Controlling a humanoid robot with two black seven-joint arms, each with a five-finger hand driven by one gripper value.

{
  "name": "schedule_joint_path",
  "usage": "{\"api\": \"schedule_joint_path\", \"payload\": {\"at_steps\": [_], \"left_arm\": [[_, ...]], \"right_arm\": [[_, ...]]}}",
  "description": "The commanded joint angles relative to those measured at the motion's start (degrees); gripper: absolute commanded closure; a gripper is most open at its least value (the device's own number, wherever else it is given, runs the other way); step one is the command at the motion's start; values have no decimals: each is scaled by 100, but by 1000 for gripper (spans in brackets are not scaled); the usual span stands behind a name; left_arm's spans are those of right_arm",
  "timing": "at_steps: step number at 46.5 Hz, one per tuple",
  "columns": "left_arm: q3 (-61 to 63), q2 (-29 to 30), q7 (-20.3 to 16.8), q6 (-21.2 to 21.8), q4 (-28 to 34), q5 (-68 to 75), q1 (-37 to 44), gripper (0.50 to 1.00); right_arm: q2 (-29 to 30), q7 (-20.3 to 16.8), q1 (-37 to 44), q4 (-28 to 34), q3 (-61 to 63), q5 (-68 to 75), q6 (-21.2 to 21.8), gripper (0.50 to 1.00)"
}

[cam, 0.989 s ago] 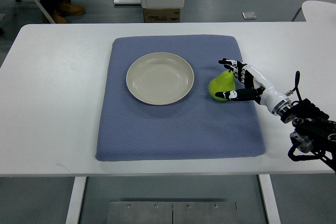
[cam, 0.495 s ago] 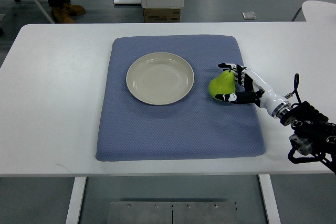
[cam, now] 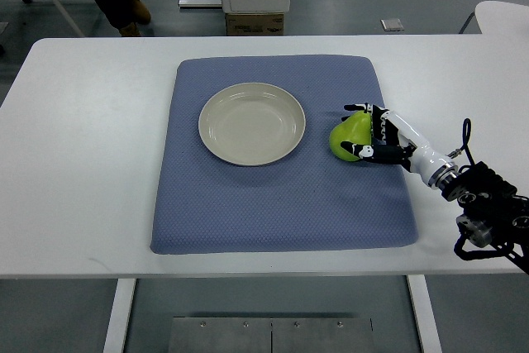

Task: Place pear on plate with right hand
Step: 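Lift the pear with the right hand and carry it over the plate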

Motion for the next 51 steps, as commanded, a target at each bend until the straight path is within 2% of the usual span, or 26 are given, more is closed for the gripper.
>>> {"api": "schedule_joint_path", "payload": {"at_steps": [1,19,32,42,51], "left_arm": [[-3,0,-2,0,-1,0,0,500],[-3,0,-2,0,-1,0,0,500],[-3,0,7,0,-1,0,0,500],[6,0,-2,0,-1,0,0,500],[-3,0,7,0,-1,0,0,500]], "right_arm": [[10,0,4,-25,-39,0,-8,1000],[239,0,83,-96,-21,35,-412,1000],[274,0,619,-61,-21,79,-412,1000],[537,0,707,-69,-39,70,-429,1000],[1047,0,962,-78,-56,52,-570,1000]]}}
